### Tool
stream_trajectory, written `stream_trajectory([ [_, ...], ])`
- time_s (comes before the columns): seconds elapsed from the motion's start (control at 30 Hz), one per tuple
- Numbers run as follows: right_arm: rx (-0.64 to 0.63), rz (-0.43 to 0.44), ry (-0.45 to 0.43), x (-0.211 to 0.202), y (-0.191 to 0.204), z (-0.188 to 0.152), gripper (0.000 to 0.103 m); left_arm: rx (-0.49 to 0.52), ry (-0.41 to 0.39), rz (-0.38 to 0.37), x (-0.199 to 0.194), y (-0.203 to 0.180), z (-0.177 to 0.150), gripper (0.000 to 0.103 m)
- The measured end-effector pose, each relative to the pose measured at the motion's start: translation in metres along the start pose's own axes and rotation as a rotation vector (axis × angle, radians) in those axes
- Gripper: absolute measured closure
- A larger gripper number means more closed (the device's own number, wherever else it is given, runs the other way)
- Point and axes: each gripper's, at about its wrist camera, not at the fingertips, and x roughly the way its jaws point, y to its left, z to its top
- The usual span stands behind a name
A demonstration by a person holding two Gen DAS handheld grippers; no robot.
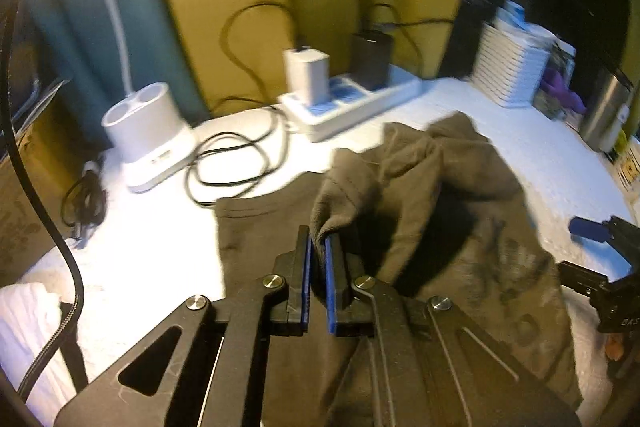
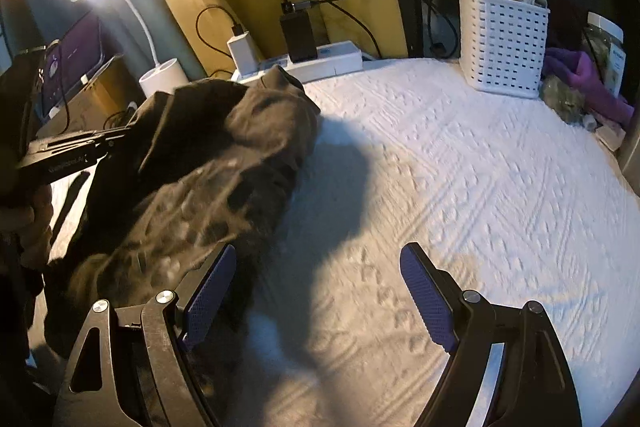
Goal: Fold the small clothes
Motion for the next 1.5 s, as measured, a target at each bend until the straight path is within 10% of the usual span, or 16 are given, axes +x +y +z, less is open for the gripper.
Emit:
stream_trajectory([
  [0.7, -0.05, -0.056, 0.017, 0.016, 0.027, 0.03, 0.018, -0.19, -0.002, 0.026, 0.003, 0.071, -0.011, 0.095],
  [0.83, -0.059, -0.054, -0.002, 0.012, 0.027, 0.037, 0.018, -0.158, 0.005, -0.08, 0.005, 0.053, -0.005, 0.053],
  [0.93, -0.055, -0.05, -0.014, 0.012, 0.024, 0.042, 0.018, -0.134, 0.048, -0.136, 0.022, 0.04, -0.001, 0.049],
  [1.2, -0.016, 0.004, -0.051, 0.021, 0.008, 0.058, 0.018, -0.129, 0.091, -0.169, 0.062, 0.031, 0.002, 0.051],
  [1.33, 0.005, 0.057, -0.034, 0.038, 0.005, 0.068, 0.039, -0.114, 0.068, -0.191, 0.06, 0.028, 0.003, 0.089],
  [1.5, 0.077, 0.12, 0.031, 0.07, -0.003, 0.075, 0.051, -0.128, 0.033, -0.197, 0.05, 0.033, 0.003, 0.098],
])
